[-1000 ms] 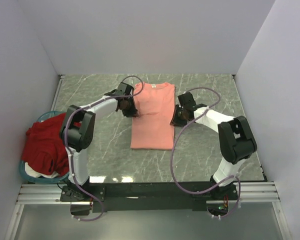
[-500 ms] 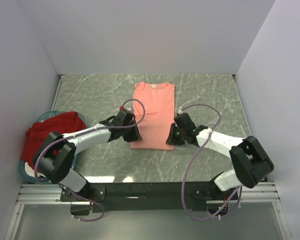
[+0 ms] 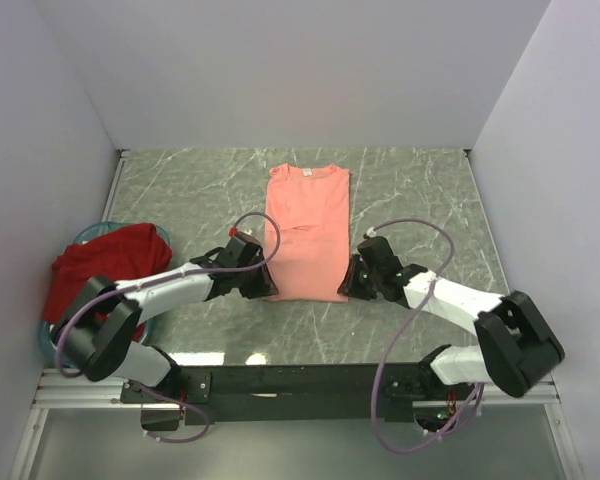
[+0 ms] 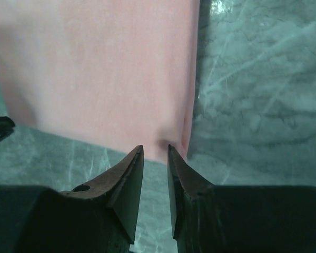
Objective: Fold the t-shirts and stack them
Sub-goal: Fold the tshirt
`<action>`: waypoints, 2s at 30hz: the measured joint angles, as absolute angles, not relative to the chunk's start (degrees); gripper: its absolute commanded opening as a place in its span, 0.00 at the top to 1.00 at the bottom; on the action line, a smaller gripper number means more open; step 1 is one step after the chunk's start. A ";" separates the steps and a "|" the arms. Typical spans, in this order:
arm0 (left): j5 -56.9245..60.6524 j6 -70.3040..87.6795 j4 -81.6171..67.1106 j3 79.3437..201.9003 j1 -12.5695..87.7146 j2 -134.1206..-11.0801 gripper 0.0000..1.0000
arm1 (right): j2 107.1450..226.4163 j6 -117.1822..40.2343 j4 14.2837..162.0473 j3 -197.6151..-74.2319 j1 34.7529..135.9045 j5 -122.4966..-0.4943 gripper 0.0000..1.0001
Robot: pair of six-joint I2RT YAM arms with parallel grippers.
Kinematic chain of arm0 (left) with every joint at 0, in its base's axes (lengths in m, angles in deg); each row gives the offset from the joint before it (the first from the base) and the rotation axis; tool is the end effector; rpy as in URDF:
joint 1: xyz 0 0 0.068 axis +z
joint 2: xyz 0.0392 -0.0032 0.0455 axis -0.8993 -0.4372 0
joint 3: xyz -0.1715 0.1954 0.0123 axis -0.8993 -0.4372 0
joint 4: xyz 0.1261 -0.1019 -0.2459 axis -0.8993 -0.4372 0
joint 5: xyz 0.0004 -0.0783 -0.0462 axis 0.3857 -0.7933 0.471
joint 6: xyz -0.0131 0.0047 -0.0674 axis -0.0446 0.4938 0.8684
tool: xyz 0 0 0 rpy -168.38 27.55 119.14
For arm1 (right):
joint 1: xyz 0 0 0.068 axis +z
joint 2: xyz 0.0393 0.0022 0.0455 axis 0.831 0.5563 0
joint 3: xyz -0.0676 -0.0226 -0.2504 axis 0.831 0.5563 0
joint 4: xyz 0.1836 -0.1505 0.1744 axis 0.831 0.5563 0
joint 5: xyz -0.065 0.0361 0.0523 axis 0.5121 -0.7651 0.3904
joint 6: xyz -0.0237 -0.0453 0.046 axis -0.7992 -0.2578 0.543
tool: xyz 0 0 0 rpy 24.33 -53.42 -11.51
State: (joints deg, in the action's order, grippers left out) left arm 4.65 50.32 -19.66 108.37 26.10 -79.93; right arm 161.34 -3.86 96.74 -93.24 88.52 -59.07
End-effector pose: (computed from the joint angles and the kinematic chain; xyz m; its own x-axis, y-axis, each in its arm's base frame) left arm 0.2428 -0.1961 0.1127 -0.9043 -0.3055 -0.2982 -0.1113 0.8430 -0.5262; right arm 0.2374 0.1563 0.1093 -0.8820 0.2217 -0.4158 0.0049 0.8867 0.4623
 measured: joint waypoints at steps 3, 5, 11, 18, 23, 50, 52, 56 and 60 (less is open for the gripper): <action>6.09 50.19 -22.24 108.37 26.10 -74.40 0.57 | 155.83 -3.57 98.01 -91.62 88.28 -58.83 0.65; 7.05 50.34 -23.18 108.33 26.12 -71.02 0.53 | 151.96 -3.12 98.40 -90.31 88.10 -58.78 0.61; 8.21 50.80 -23.42 104.94 26.12 -67.58 0.30 | 146.67 -1.37 98.29 -85.65 88.01 -58.94 0.54; 8.47 51.41 -22.94 102.32 26.12 -68.96 0.36 | 147.76 0.10 96.80 -84.43 87.93 -59.26 0.54; 8.45 51.41 -19.95 102.30 26.20 -71.48 0.49 | 151.33 0.80 93.77 -84.15 87.93 -59.70 0.55; 8.10 51.70 -10.72 100.37 27.60 -78.03 0.99 | 158.28 3.59 85.59 -83.51 87.82 -59.35 0.95; 7.84 51.91 -11.09 100.29 27.60 -77.40 0.99 | 157.45 3.51 86.27 -83.51 87.82 -59.37 1.00; 7.27 52.40 -12.34 99.04 27.25 -72.63 0.99 | 151.65 3.20 88.76 -82.77 87.82 -59.64 1.00; 6.97 53.93 -14.61 96.53 25.35 -64.48 0.99 | 142.21 3.24 91.38 -79.84 87.82 -61.01 1.00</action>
State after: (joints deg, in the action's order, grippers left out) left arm 6.97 53.93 -14.61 96.53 25.35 -64.48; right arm 142.21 3.24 91.38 -79.84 87.82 -61.01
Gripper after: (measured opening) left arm 0.022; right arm 0.060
